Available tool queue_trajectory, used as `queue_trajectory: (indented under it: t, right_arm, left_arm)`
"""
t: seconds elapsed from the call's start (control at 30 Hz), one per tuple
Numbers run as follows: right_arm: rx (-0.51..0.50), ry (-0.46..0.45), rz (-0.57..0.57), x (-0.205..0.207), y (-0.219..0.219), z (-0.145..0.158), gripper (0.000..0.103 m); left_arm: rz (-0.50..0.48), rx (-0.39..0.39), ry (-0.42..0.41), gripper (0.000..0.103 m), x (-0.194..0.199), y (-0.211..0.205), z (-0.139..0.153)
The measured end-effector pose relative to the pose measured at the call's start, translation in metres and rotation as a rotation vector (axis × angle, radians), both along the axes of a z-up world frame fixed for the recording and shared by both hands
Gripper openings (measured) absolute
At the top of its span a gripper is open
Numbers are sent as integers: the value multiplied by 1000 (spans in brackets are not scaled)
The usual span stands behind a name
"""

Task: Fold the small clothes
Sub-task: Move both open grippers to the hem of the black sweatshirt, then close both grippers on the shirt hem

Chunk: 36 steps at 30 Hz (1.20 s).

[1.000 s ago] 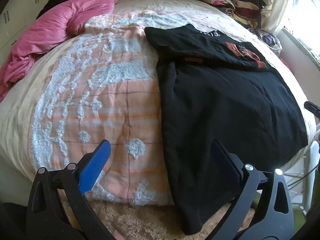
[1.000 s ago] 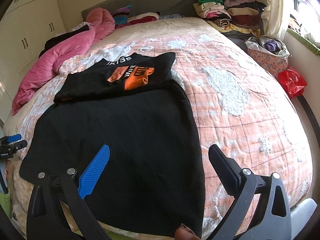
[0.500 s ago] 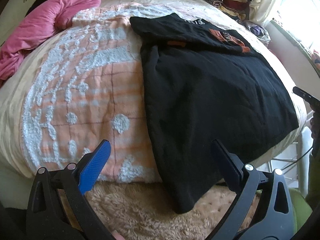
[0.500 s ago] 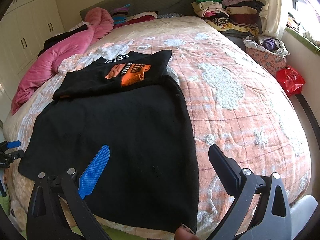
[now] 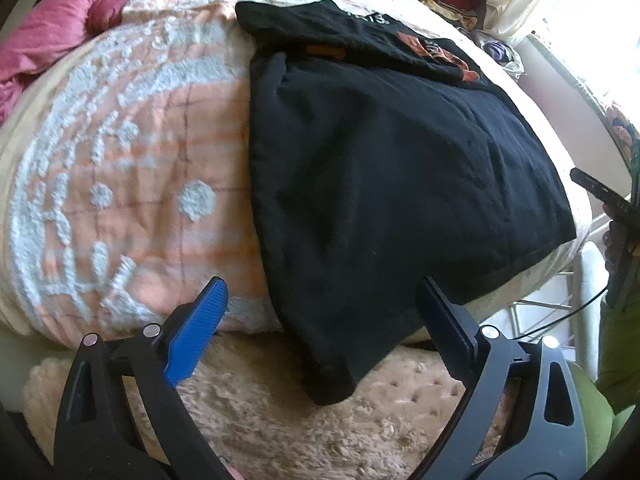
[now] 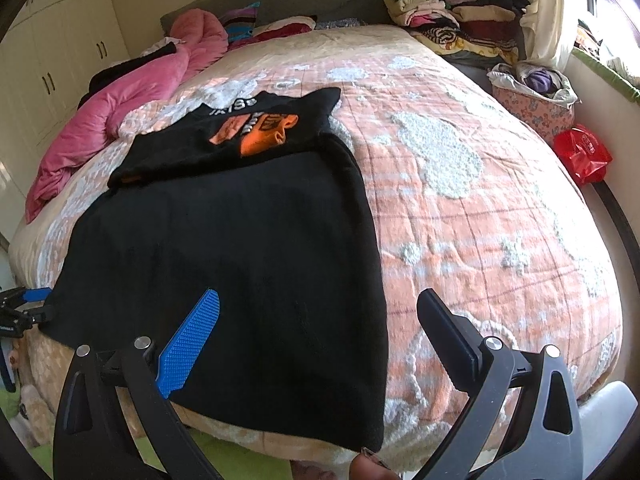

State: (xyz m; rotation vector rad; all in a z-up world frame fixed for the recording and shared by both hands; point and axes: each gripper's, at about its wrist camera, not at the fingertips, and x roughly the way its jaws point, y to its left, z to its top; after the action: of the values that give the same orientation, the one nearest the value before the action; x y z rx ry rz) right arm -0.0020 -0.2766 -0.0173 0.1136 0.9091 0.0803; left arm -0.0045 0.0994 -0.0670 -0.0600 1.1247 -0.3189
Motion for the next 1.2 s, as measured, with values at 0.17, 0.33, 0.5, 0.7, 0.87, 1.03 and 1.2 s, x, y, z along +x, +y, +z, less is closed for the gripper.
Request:
queue_trajectory:
  t: [0.17, 0.33, 0.5, 0.7, 0.87, 1.03, 1.2]
  right_arm:
    - [-9, 24, -2, -7, -4, -6, 99]
    - [-10, 56, 23, -13, -6, -11, 99]
    - [1, 113, 63, -21, -6, -22, 99]
    - [42, 182, 106, -29, -6, -37, 98]
    - [32, 213, 112, -34, -8, -48, 87]
    - [-3, 190, 107, -40, -14, -45, 41]
    - [14, 173, 153, -42, -11, -47, 26]
  left_arm:
    - [-14, -21, 22, 66, -2, -6, -8]
    - [-11, -27, 25, 34, -1, -8, -10]
    - [-27, -48, 32, 16, -1, -11, -10]
    - [-32, -59, 28, 14, -2, -10, -9]
    - [-24, -67, 24, 14, -5, -3, -7]
    - [-10, -64, 38, 14, -3, -3, -14]
    - [-9, -57, 36, 14, -3, -4, -16]
